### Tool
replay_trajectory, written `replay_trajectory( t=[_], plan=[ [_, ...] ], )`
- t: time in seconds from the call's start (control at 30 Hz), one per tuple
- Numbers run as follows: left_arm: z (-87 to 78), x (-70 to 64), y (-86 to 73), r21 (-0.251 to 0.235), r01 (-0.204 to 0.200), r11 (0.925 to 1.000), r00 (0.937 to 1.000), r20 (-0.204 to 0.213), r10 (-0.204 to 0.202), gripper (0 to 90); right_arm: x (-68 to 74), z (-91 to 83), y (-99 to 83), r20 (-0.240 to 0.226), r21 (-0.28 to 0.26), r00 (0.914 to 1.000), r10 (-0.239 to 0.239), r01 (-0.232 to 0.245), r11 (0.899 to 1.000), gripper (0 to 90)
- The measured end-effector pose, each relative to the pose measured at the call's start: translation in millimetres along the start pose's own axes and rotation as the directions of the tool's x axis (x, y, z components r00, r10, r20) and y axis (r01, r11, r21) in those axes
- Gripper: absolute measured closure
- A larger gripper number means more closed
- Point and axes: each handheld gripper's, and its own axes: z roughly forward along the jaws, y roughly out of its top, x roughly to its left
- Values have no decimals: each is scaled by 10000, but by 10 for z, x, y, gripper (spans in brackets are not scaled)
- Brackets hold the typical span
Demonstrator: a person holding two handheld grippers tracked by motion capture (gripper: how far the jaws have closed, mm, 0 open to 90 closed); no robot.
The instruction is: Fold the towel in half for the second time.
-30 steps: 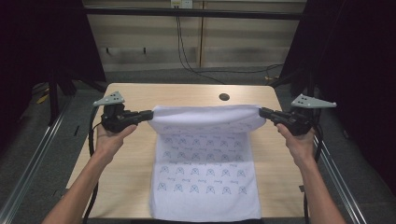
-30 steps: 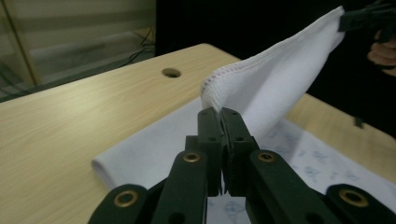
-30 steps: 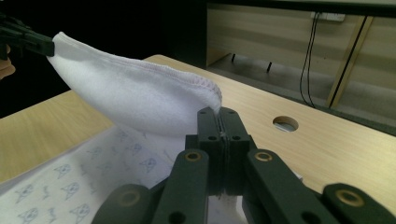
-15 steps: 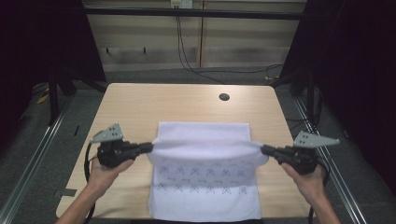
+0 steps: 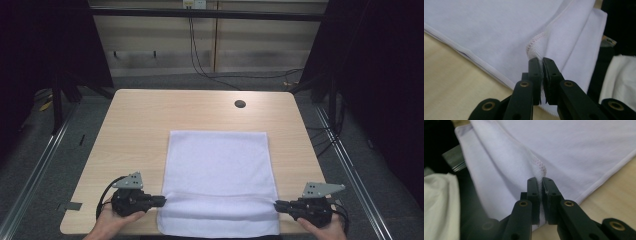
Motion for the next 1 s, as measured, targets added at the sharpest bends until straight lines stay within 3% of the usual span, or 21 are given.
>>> replay_trajectory(
  t=[0.13, 0.2, 0.27, 0.4, 0.47, 0.6, 0.67, 0.83, 0.93, 1.0],
  plan=[
    [-46, -90, -79, 442, -430, 9981, 9981, 450, 410, 818, 121, -65, -100, -441, 538, 9989, -126, 150, 9984, 769],
    [-121, -98, -75, 173, -433, 9989, 9971, 633, 421, 790, 157, -104, -131, -702, 593, 9974, -165, 207, 9980, 748],
    [-209, -59, -64, -245, -314, 9992, 9961, 817, 333, 756, 173, -143, -135, -477, 354, 9988, -134, 151, 9993, 725],
    [-238, 134, 34, -673, 78, 9977, 9997, 215, -64, 725, 69, -152, -53, 157, -390, 9997, 195, -189, 9991, 676],
    [-169, 282, 114, -925, 547, 9942, 9984, -87, -557, 686, -62, -74, 42, 491, -584, 9980, 394, -365, 9976, 664],
    [68, 565, 330, -632, 688, 9956, 9942, -787, -737, 669, -317, 178, 256, 623, -214, 9974, 354, -341, 9992, 644],
    [214, 729, 426, -725, 1043, 9919, 9901, -871, -1105, 650, -455, 352, 368, 897, 18, 9954, 328, -331, 9994, 638],
    [562, 960, 571, -145, 934, 9955, 9846, -1473, -946, 638, -726, 728, 572, 1387, 786, 9899, 301, -413, 9960, 632],
    [631, 999, 597, -35, 708, 9975, 9825, -1725, -704, 634, -808, 864, 661, 1777, 884, 9840, 109, -270, 9957, 632],
    [644, 974, 602, 122, 423, 9990, 9785, -2024, -389, 677, -845, 943, 674, 1795, 969, 9838, -8, -169, 9952, 679]
  ],
)
